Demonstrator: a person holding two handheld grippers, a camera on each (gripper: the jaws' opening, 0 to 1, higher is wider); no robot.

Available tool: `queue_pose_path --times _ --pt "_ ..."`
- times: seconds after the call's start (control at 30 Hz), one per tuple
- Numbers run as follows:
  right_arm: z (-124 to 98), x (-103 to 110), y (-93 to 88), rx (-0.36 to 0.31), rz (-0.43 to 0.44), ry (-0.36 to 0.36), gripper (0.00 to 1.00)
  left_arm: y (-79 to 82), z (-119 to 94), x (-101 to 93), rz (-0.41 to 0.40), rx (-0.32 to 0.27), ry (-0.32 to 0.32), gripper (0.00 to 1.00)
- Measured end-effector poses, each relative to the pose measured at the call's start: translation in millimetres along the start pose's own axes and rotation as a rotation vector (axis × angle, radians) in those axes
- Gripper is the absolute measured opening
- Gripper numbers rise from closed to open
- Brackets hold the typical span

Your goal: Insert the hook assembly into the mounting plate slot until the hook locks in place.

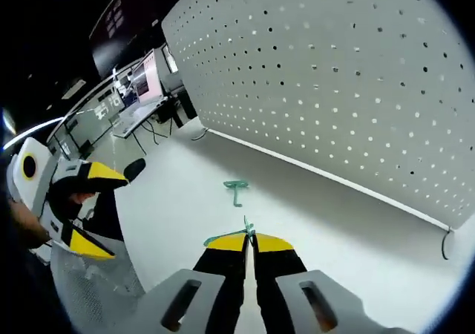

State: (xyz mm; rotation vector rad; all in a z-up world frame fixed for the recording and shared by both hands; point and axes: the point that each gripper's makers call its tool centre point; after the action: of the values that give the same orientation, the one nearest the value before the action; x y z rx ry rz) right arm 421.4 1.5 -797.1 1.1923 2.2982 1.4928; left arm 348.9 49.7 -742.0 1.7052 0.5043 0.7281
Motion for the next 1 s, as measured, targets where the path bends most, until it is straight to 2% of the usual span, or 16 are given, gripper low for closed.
queue_pose_path --times 0.1,0.47,0.87,1.0 --pt "-8.0 9.4 0.2 0.002 0.039 0.023 0.02 -0.8 3.8 -4.9 0.05 0.006 -0.032 0.37" --pt "-36.0 45.9 1.5 -0.013 0.083 0.087 0.02 -5.4 16.4 -24.3 0.213 0.03 -0.129 0.3" --pt "-43.4 69.7 -5.0 0.012 0.08 0.13 0.02 -3.3 16.5 -34.1 0.33 0.022 -0.176 0.18" --pt "-43.4 72.0 -4.9 0.018 0.117 0.152 0.02 -5.5 16.0 -35.0 0.359 0.03 -0.188 0.14"
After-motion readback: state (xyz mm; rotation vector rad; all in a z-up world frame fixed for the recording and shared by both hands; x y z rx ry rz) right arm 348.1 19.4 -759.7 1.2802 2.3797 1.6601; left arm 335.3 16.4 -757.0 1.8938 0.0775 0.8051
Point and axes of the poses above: the point that each gripper's makers call its tool centre point, and the gripper's own axes: z roughly forward along the fingers, x roughly to its left, y roughly out of its top, and after that the axes turned 11 degrees about -x, right-handed
